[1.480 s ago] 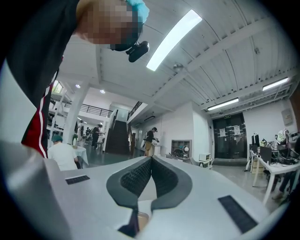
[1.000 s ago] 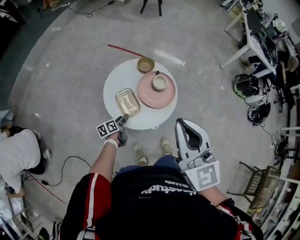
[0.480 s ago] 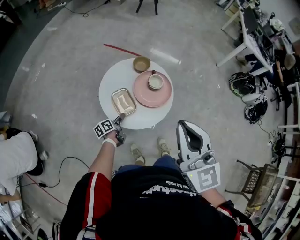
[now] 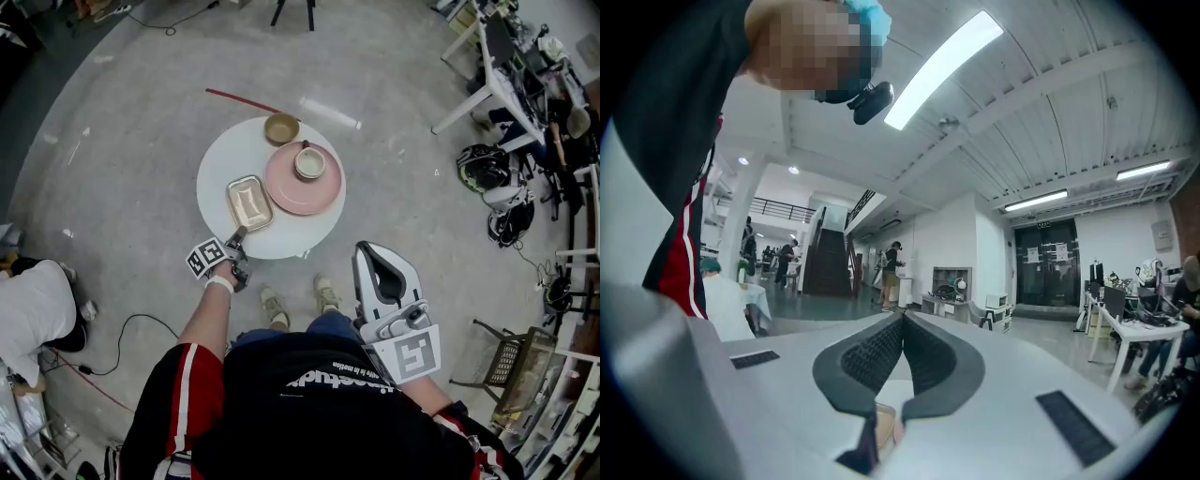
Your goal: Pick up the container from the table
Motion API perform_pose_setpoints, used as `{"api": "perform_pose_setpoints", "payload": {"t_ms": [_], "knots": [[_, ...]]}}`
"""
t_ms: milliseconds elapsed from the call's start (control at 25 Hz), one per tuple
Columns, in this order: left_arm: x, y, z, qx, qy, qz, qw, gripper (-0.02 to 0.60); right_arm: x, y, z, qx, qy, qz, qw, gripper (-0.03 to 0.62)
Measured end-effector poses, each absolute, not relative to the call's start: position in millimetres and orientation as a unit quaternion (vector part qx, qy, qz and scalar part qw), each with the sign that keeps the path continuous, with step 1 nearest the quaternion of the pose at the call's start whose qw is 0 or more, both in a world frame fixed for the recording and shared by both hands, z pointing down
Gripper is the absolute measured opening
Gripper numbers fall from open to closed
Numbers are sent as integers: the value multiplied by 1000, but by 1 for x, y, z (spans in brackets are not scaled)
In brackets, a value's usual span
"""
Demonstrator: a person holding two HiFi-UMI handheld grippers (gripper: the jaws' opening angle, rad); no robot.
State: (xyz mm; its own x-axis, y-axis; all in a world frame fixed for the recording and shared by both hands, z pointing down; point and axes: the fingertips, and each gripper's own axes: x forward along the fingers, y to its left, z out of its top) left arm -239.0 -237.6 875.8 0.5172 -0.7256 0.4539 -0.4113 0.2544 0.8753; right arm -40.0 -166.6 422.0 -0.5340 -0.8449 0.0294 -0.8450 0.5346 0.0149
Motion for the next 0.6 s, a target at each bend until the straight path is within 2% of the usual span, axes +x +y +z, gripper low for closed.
{"api": "perform_pose_setpoints", "payload": {"t_ms": [160, 600], "knots": [[-240, -241, 874, 592, -476, -132, 637, 64, -40, -169, 422, 482, -876, 4, 16, 15], [-240, -235, 874, 585, -480, -134, 640, 57, -38, -166, 420, 481, -876, 8, 19, 15]]}}
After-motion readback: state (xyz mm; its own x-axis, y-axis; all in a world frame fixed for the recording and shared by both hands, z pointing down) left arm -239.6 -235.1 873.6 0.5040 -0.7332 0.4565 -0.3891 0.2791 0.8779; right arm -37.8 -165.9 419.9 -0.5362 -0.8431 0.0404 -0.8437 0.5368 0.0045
